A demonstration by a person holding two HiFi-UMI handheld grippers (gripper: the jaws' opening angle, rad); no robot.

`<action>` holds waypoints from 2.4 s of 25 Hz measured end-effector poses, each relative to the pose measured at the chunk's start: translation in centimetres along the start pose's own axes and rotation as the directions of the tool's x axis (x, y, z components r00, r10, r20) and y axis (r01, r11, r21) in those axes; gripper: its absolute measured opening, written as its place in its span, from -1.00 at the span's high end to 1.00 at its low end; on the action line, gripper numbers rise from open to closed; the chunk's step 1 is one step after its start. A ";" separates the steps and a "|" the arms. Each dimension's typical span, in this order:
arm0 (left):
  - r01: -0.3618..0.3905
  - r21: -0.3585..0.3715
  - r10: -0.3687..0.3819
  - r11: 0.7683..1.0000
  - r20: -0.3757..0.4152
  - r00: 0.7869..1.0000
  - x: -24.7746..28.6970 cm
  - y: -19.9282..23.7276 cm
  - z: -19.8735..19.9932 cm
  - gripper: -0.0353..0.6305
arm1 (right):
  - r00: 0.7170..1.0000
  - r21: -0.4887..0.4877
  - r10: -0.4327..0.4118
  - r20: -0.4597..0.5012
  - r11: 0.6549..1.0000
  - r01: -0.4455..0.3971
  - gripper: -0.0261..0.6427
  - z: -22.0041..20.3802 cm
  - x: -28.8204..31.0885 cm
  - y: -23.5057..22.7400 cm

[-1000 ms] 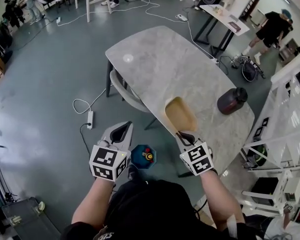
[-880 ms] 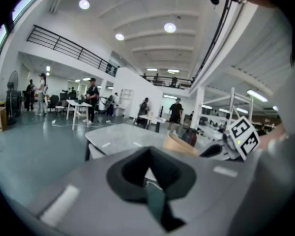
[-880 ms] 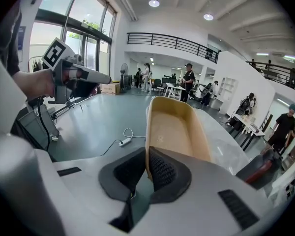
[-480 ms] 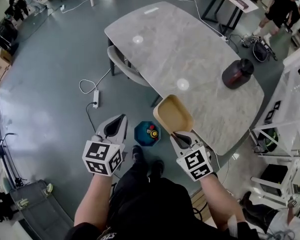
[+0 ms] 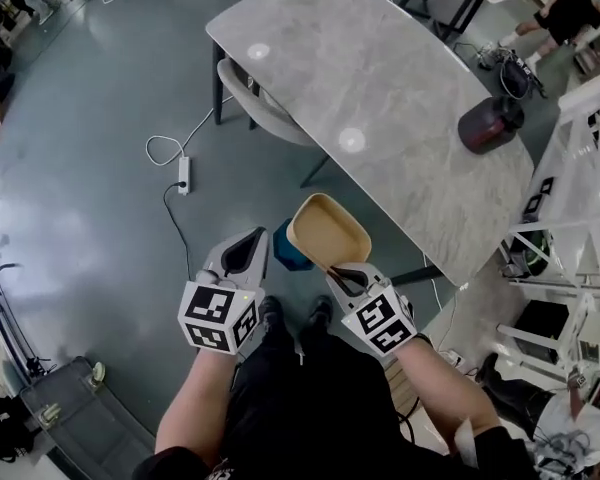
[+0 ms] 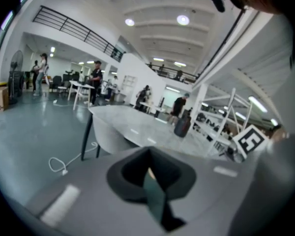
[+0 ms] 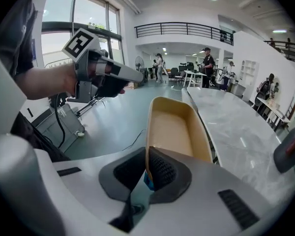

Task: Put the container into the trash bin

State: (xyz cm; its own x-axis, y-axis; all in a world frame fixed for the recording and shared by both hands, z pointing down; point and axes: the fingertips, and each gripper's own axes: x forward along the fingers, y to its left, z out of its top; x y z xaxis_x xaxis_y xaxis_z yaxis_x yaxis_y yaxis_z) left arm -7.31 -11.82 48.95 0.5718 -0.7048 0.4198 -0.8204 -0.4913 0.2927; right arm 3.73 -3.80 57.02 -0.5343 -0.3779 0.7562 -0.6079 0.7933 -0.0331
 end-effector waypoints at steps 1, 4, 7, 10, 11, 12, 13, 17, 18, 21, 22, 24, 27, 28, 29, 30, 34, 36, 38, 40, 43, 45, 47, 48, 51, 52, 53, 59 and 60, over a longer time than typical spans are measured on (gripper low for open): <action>0.013 0.007 -0.013 1.000 -0.003 1.000 -0.3 0.2 -0.3 0.88 | 1.000 -0.007 0.009 -0.021 1.000 -0.009 0.89 -0.1 0.7 0.8; 0.034 0.035 -0.033 0.999 -0.023 0.999 -0.6 1.5 -1.3 0.88 | 0.998 -0.014 0.018 -0.061 1.000 -0.019 0.89 -0.5 3.4 2.4; 0.018 0.020 -0.017 1.000 -0.045 0.999 -0.2 3.9 -3.5 0.88 | 0.996 0.028 0.035 -0.080 0.999 -0.033 0.89 -1.3 6.8 3.0; 0.014 -0.016 -0.015 1.000 -0.109 0.994 0.4 5.8 -7.9 0.88 | 0.993 0.072 0.048 -0.109 0.997 -0.040 0.89 -3.5 9.8 4.0; 0.012 -0.023 -0.015 1.000 -0.130 0.991 0.9 6.5 -9.1 0.88 | 0.991 0.080 0.045 -0.122 0.996 -0.035 0.89 -4.3 10.9 3.9; 0.010 -0.027 -0.014 1.000 -0.144 0.990 1.5 7.1 -10.2 0.88 | 0.990 0.087 0.043 -0.135 0.996 -0.032 0.89 -5.0 12.1 3.7; 0.010 -0.029 -0.014 1.000 -0.151 0.989 2.1 7.6 -11.1 0.88 | 0.988 0.094 0.045 -0.147 0.995 -0.032 0.89 -5.9 13.3 3.6; 0.011 -0.027 -0.015 1.000 -0.160 0.987 4.7 9.0 -14.4 0.88 | 0.979 0.081 0.063 -0.194 0.996 -0.048 0.89 -10.3 17.9 3.1; 0.010 -0.027 -0.014 1.000 -0.168 0.986 5.3 9.4 -15.4 0.88 | 0.976 0.069 0.063 -0.207 0.996 -0.049 0.89 -11.4 18.9 3.0; -0.001 -0.037 -0.006 0.999 -0.195 0.981 7.0 10.7 -18.4 0.88 | 0.970 0.050 0.055 -0.238 0.998 -0.044 0.89 -14.0 21.7 2.7; -0.010 -0.048 0.000 0.999 -0.206 0.979 7.5 11.2 -19.3 0.88 | 0.967 0.050 0.053 -0.248 0.998 -0.041 0.89 -14.9 22.5 2.6; -0.030 -0.078 0.011 0.996 -0.235 0.972 8.2 11.9 -21.4 0.88 | 0.961 0.061 0.054 -0.272 0.997 -0.039 0.89 -16.7 24.0 2.6; -0.044 -0.100 0.014 0.994 -0.285 0.959 8.8 12.5 -24.4 0.88 | 0.950 0.066 0.051 -0.309 0.997 -0.032 0.89 -19.4 26.1 2.7; -0.042 -0.096 0.011 0.994 -0.301 0.954 9.1 12.6 -25.4 0.88 | 0.945 0.062 0.045 -0.323 0.998 -0.026 0.89 -20.3 26.9 2.6; -0.037 -0.089 0.007 0.995 -0.316 0.949 9.4 12.6 -26.2 0.88 | 0.941 0.061 0.040 -0.337 0.998 -0.020 0.89 -21.2 27.7 2.4; -0.033 -0.083 0.003 0.996 -0.330 0.944 9.7 12.7 -27.0 0.88 | 0.936 0.064 0.036 -0.350 0.998 -0.015 0.89 -22.1 28.6 2.3; -0.028 -0.098 -0.009 0.995 -0.355 0.935 10.9 12.8 -29.1 0.88 | 0.922 0.080 0.034 -0.386 0.997 -0.003 0.89 -25.1 31.8 1.5; -0.021 -0.115 -0.021 0.993 -0.356 0.934 11.4 12.5 -30.0 0.88 | 0.913 0.064 0.027 -0.406 0.998 -0.001 0.89 -26.6 33.6 0.8; -0.005 -0.113 -0.036 0.994 -0.360 0.932 11.8 12.2 -30.8 0.88 | 0.907 0.061 0.011 -0.420 0.998 0.016 0.88 -27.8 35.3 0.0; 0.014 -0.107 -0.053 0.994 -0.369 0.928 12.0 11.9 -31.5 0.88 | 0.904 0.093 -0.005 -0.428 0.994 0.050 0.88 -28.9 36.6 -0.8; 0.026 -0.109 -0.066 0.994 -0.384 0.921 11.5 11.6 -32.9 0.88 | 0.900 0.119 -0.018 -0.435 0.990 0.077 0.86 -30.0 37.7 -1.3; 0.023 -0.106 -0.063 0.994 -0.393 0.917 11.4 11.6 -33.7 0.88 | 0.899 0.122 -0.005 -0.439 0.990 0.065 0.79 -30.6 38.3 -1.5; 0.020 -0.108 -0.062 0.994 -0.396 0.916 11.4 11.4 -34.1 0.88 | 0.896 0.154 0.024 -0.443 0.987 0.050 0.63 -31.1 38.3 -1.4; 0.019 -0.110 -0.062 0.994 -0.396 0.916 11.3 11.3 -34.1 0.88 | 0.897 0.173 0.032 -0.440 0.984 0.050 0.61 -31.0 38.0 -1.4; 0.017 -0.120 -0.062 0.993 -0.387 0.920 10.9 10.8 -33.2 0.88 | 0.907 0.203 0.036 -0.420 0.978 0.055 0.61 -30.3 36.3 -0.9; 0.018 -0.121 -0.063 0.992 -0.379 0.923 10.8 10.7 -32.7 0.88 | 0.909 0.204 0.037 -0.414 0.978 0.054 0.61 -30.0 35.7 -0.7; 0.019 -0.121 -0.063 0.992 -0.370 0.927 10.7 10.4 -32.0 0.88 | 0.912 0.205 0.036 -0.409 0.977 0.053 0.61 -29.8 34.9 -0.5; 0.033 -0.124 -0.070 0.992 -0.311 0.948 9.1 8.6 -26.2 0.88 | 0.933 0.247 0.020 -0.358 0.966 0.074 0.66 -26.3 28.2 0.5; 0.033 -0.121 -0.069 0.992 -0.302 0.951 8.6 8.4 -25.1 0.88 | 0.939 0.255 0.014 -0.345 0.964 0.080 0.68 -25.3 26.9 0.5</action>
State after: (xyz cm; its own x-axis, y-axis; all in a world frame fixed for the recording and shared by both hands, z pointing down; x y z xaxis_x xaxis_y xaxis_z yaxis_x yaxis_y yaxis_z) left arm -9.26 -9.20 76.59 0.6001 -0.4821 0.6383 -0.7948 -0.4492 0.4080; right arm 3.92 -1.43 93.89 -0.3074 -0.1794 0.9345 -0.7783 0.6124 -0.1384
